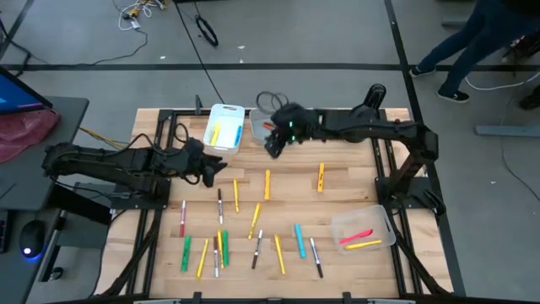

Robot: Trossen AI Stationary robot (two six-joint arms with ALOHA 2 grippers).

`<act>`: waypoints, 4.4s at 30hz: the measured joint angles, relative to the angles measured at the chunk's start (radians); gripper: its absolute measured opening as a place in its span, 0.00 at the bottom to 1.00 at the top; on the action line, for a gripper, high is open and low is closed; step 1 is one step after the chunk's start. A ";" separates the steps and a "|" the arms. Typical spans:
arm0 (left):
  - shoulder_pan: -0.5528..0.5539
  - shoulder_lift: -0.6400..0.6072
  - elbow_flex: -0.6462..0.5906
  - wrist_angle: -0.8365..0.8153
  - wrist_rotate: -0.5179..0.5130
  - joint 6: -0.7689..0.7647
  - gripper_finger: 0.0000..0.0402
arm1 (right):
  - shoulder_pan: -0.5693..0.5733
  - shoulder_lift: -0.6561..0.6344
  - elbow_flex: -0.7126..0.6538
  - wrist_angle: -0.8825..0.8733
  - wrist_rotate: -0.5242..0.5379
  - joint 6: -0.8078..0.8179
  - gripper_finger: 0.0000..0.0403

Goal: Pick & Place Markers
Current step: Put the yellow pen into the transparent bin

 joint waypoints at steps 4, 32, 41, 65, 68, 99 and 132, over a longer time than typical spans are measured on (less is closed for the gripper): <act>0.000 0.000 0.000 -0.046 0.088 0.037 0.44 | 0.135 0.000 -0.001 -0.050 -0.012 0.158 0.42; -0.001 0.000 0.000 -0.208 0.420 0.117 0.44 | 0.758 0.266 -0.178 0.238 -0.084 0.683 0.55; -0.001 0.001 0.000 -0.237 0.422 0.108 0.44 | 0.737 0.410 -0.099 0.180 0.073 0.690 0.55; -0.001 0.000 0.000 -0.254 0.440 0.124 0.44 | 0.697 0.349 -0.074 -0.067 0.102 0.829 0.38; -0.001 0.001 0.000 -0.253 0.439 0.126 0.44 | 0.685 0.314 -0.074 -0.168 0.077 0.875 0.46; -0.001 0.001 0.000 -0.248 0.408 0.128 0.44 | 0.660 0.301 -0.225 -0.090 0.009 1.014 0.07; 0.000 0.000 0.000 -0.071 0.181 0.057 0.44 | 0.642 -0.282 -0.415 -0.427 -0.306 0.115 0.02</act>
